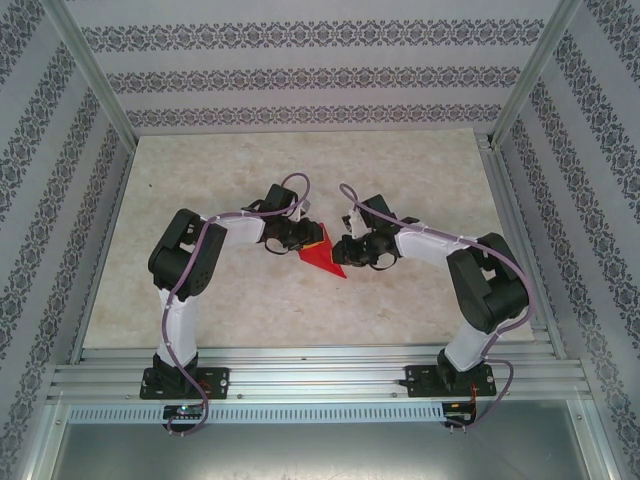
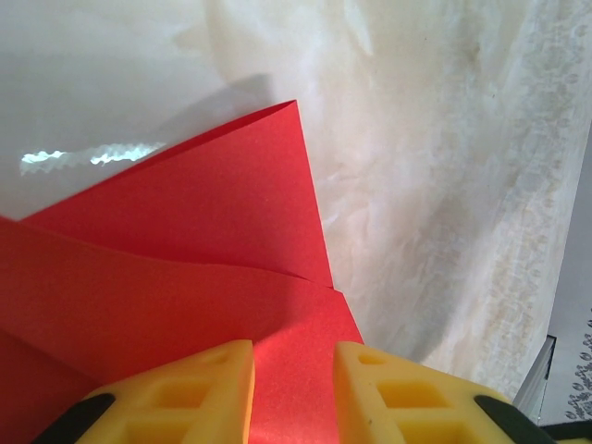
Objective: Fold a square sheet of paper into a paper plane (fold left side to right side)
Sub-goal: Fourth fold the wing at the center of the table.
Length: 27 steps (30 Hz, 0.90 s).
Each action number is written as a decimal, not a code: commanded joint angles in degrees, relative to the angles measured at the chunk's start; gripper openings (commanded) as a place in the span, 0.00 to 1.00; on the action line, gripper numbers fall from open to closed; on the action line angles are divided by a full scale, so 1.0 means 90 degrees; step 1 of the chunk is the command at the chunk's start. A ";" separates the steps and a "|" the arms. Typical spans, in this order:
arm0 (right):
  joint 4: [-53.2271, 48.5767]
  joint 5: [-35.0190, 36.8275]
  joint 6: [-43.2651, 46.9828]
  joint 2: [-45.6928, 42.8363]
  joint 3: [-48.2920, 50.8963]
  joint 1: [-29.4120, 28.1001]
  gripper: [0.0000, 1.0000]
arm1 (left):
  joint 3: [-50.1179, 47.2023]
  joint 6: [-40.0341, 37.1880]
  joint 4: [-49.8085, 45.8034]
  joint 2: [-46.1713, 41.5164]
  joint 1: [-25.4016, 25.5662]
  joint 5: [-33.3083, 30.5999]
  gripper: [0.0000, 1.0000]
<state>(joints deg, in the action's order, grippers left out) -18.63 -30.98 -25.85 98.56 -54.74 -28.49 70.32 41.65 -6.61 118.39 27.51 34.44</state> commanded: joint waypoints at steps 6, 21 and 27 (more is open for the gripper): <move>0.0321 -0.0068 -0.0112 0.0219 0.0135 -0.0116 0.18 | -0.0245 -0.0182 -0.0384 0.0322 0.0076 -0.0403 0.30; 0.0415 -0.0068 -0.0126 0.0435 0.0522 0.0027 0.18 | -0.0148 -0.0249 -0.0515 0.0360 0.0070 -0.0457 0.30; 0.0389 -0.0147 -0.0080 0.0313 0.0491 0.0089 0.18 | -0.0108 -0.0249 -0.0540 0.0379 0.0070 -0.0466 0.30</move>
<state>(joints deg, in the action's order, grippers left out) -14.50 -32.14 -26.94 102.00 -50.92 -28.34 70.43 41.21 -6.83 118.39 27.51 34.41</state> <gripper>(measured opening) 0.178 0.299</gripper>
